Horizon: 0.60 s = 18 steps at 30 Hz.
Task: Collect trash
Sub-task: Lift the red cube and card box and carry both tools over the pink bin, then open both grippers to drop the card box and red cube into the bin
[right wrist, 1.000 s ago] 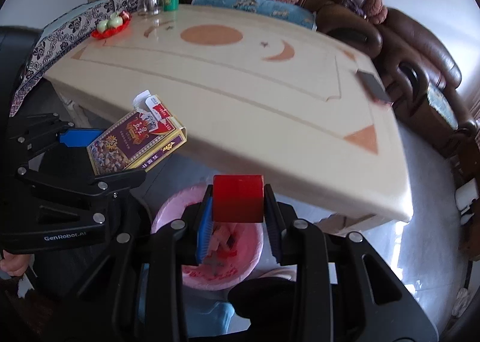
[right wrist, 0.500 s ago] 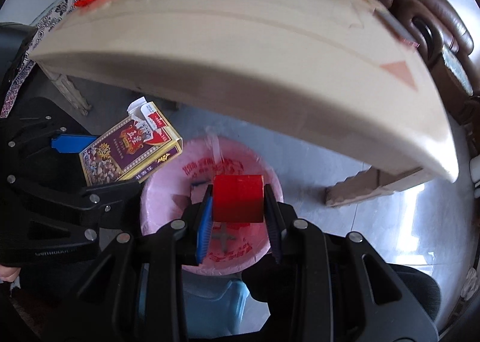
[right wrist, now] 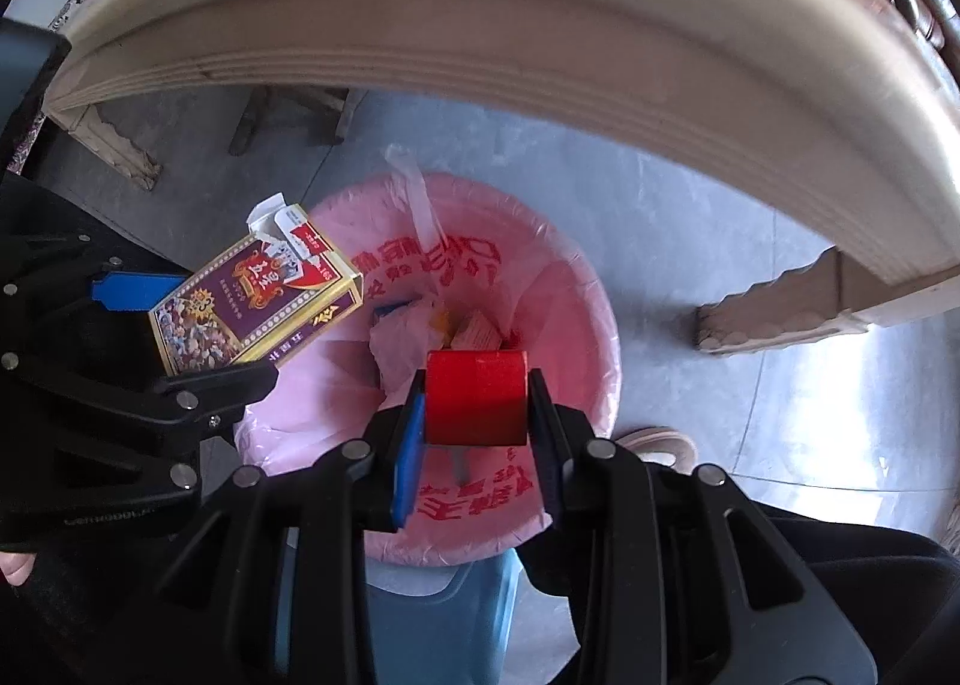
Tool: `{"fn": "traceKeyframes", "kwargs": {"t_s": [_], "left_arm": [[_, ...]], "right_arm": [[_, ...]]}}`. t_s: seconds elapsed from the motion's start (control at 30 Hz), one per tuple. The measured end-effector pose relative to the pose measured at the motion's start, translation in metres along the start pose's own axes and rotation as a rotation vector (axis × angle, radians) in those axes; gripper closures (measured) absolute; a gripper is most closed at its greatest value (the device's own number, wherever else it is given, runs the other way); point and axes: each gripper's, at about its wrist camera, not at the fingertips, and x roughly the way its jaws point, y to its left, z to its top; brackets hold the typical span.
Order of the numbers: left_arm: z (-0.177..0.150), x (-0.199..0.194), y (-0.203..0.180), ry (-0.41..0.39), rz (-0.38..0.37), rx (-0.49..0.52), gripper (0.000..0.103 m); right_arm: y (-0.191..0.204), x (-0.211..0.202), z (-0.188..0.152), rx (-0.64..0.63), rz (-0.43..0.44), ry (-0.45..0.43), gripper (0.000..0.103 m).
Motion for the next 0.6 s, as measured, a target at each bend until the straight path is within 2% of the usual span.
{"fn": "traceKeyframes", "kwargs": {"t_s": [0.27, 0.6], "left_arm": [[0.007, 0.024, 0.005, 0.063, 0.012, -0.021, 0.039], [0.01, 0.035, 0.002, 0.093, 0.027, -0.025, 0.039]], "right_arm": [[-0.002, 0.027, 0.0, -0.006, 0.02, 0.05, 0.071], [-0.005, 0.047, 0.006, -0.018, 0.033, 0.075, 0.071]]}}
